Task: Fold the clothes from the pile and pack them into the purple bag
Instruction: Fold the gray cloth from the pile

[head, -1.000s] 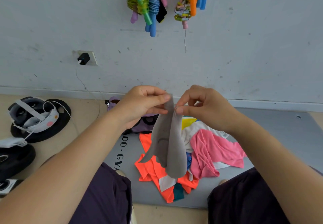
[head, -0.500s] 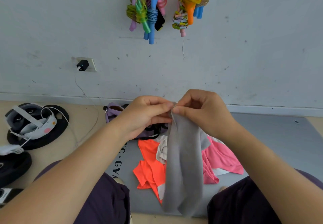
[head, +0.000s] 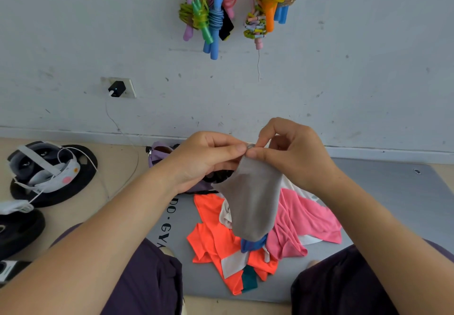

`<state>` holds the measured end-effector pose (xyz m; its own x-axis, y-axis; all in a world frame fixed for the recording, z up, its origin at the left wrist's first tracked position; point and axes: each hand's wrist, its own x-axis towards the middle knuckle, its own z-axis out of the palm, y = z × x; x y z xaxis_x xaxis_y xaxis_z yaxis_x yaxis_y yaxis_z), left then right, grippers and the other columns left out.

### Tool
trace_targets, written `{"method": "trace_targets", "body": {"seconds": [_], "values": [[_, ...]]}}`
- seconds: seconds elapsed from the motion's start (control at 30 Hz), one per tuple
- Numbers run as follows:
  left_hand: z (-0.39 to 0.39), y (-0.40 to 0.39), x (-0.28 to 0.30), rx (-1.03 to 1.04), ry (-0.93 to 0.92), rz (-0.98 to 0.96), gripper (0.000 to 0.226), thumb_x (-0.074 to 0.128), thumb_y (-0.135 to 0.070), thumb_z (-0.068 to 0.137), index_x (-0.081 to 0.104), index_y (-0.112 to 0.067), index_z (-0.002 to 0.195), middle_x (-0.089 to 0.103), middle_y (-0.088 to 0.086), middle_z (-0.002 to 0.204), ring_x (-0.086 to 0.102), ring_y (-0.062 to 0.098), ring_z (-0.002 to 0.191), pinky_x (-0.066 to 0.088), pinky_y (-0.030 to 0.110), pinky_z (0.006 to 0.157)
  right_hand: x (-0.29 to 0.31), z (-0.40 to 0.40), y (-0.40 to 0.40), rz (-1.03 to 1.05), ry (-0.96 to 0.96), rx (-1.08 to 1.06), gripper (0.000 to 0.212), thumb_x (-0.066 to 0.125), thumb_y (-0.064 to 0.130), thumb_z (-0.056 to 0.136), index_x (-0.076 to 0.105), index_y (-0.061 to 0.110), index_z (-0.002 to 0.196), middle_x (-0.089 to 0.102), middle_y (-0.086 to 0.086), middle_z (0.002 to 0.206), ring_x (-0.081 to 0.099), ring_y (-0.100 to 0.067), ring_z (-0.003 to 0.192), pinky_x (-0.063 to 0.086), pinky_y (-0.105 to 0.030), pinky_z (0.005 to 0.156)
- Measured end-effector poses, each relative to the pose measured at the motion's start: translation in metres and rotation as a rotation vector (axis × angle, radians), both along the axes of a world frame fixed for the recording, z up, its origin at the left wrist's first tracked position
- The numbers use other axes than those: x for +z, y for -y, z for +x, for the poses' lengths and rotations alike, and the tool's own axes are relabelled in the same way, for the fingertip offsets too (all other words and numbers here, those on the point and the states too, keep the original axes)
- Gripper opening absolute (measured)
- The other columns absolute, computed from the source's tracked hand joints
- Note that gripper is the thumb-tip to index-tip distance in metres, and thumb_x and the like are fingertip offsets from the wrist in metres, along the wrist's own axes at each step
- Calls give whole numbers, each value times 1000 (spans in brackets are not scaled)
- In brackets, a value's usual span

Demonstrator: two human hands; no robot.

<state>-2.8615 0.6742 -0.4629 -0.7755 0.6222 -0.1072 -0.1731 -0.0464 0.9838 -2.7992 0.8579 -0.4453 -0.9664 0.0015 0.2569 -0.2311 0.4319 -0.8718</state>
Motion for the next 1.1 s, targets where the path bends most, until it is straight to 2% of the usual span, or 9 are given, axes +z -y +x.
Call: {"method": "trace_targets", "body": {"seconds": [0.13, 0.23, 0.3, 0.43, 0.5, 0.6, 0.83, 1.0, 1.1], "values": [[1, 4, 3, -92, -23, -25, 16, 68, -17, 75, 80, -11, 85, 73, 11, 98, 69, 20, 93, 58, 32, 87, 3, 1, -1, -50, 35, 63, 22, 83, 11, 72, 61, 12, 69, 65, -13, 81, 38, -11, 49, 31, -28, 49], [1, 7, 3, -111, -29, -59, 21, 72, -16, 71, 79, -12, 90, 71, 18, 108, 67, 23, 100, 55, 37, 94, 4, 2, -3, -141, 64, 105, 22, 83, 9, 72, 61, 10, 70, 71, -7, 85, 45, -27, 56, 38, -40, 57], [3, 7, 3, -110, -44, -60, 21, 73, -15, 69, 79, -13, 89, 73, 14, 99, 67, 21, 93, 57, 32, 89, 4, 2, -5, -209, 115, 142, 24, 82, 12, 71, 59, 8, 76, 71, -11, 86, 56, -39, 66, 47, -51, 68], [7, 7, 8, -91, -146, -108, 10, 74, -17, 73, 78, -19, 82, 72, 4, 77, 63, 8, 59, 49, 14, 56, 3, -1, -10, -168, 255, 213, 32, 79, 28, 66, 63, 13, 89, 68, -5, 80, 63, -12, 79, 48, -31, 80], [7, 8, 10, -93, -243, -168, 9, 71, -12, 82, 75, -20, 83, 69, -4, 71, 55, 6, 49, 43, 12, 49, 2, -2, -13, -87, 295, 232, 30, 77, 34, 68, 67, 16, 89, 68, -12, 88, 63, -10, 84, 48, -32, 84], [7, 9, 11, -104, -277, -182, 13, 65, -1, 89, 71, -12, 88, 70, -7, 70, 60, 7, 55, 48, 15, 53, 2, -2, -16, -16, 360, 271, 27, 75, 37, 74, 69, 17, 92, 67, -9, 101, 63, -10, 90, 51, -37, 87], [0, 13, 8, 28, -271, -219, 13, 62, 4, 89, 67, -8, 89, 68, 12, 87, 69, 18, 72, 61, 30, 69, -5, -4, -22, 76, 512, 345, 11, 69, 18, 89, 67, 11, 97, 68, -13, 96, 65, -20, 80, 55, -36, 75], [-2, 13, 5, -2, -529, -457, 8, 77, -19, 83, 73, -19, 90, 69, -9, 73, 62, 3, 60, 51, 18, 64, -9, -7, -15, 94, 354, 210, 2, 68, 9, 89, 67, 11, 88, 65, -10, 80, 59, -15, 70, 51, -31, 68], [-2, 7, 2, 117, -637, -492, 3, 76, -23, 84, 77, -21, 86, 72, -2, 73, 67, 14, 60, 54, 27, 64, -12, -8, -10, 70, 305, 180, 3, 70, 11, 87, 68, 11, 86, 64, 0, 76, 59, -9, 70, 50, -27, 70]]}}
